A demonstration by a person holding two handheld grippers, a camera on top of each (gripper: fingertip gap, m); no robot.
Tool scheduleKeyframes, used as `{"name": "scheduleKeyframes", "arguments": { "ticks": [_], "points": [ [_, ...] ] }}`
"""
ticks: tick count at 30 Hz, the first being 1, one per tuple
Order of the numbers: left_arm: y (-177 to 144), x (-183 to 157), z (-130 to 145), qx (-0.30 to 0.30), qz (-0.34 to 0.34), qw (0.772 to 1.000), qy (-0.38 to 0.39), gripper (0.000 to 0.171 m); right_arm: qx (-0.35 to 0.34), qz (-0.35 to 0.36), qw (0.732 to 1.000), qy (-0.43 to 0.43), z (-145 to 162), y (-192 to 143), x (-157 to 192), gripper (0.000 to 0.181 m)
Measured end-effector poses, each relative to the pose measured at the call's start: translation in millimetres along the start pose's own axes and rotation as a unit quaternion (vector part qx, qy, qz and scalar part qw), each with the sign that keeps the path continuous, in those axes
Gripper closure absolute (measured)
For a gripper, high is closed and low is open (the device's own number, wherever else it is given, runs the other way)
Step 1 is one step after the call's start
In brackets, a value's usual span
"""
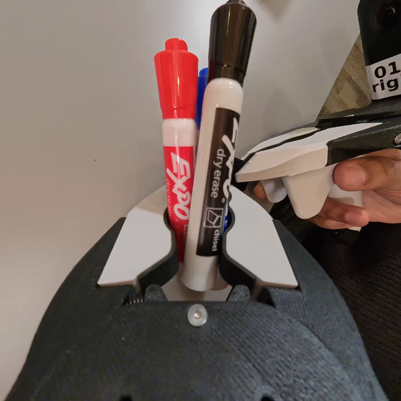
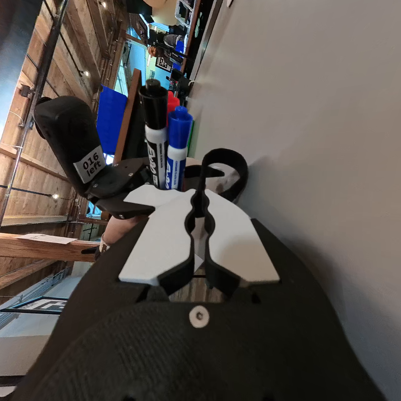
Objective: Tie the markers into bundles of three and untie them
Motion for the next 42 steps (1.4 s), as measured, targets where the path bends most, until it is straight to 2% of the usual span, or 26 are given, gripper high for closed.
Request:
{"name": "scheduleKeyframes", "arguments": {
  "ticks": [8, 15, 20, 23, 26, 28, 33, 38, 42],
  "points": [
    [8, -2, 1, 0.004, -0.003, 1.0, -0.004, 0.126, 0.001, 0.002, 0.999, 0.045, -1, -2, -6, 0.179],
    [12, -7, 0, 0.012, -0.035, 0.999, 0.012, 0.126, 0.002, 0.001, 0.995, 0.098, -1, -5, -11, 0.179],
    [13, -9, 0, 0.017, -0.047, 0.998, 0.024, 0.126, -0.005, -0.037, 0.99, 0.134, -9, -10, -6, 0.178],
    [14, -10, 0, 0.021, -0.053, 0.998, 0.028, 0.125, 0.004, -0.001, 0.997, 0.076, -13, -13, -6, 0.179],
    [13, -10, 0, 0.017, -0.046, 0.998, 0.025, 0.125, 0.002, -0.003, 0.995, 0.103, -11, -15, -10, 0.178],
    [13, -9, 0, 0.013, -0.039, 0.999, 0.02, 0.125, 0.008, 0.009, 0.997, 0.082, -11, -16, -11, 0.178],
    [13, -9, 0, 0.011, -0.036, 0.999, 0.019, 0.126, 0.069, 0.028, 0.996, 0.043, -17, -22, -11, 0.178],
    [13, -9, 1, 0.014, -0.043, 0.999, 0.026, 0.125, 0.051, 0.059, 0.997, -0.02, -46, -39, -15, 0.178],
    [13, -9, 1, 0.011, -0.036, 0.999, 0.022, 0.126, 0.01, 0.089, 0.989, -0.115, -76, -51, -13, 0.178]
  ]
}}
Point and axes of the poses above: each gripper's, where its closed fingertips meet, y out along the fingers, z out of its underside, x = y × z across the jaws, the point moved 7 cm from there along -y, back along the fingers, and after that the axes turned 4 degrees about z, right-handed, at the moved point
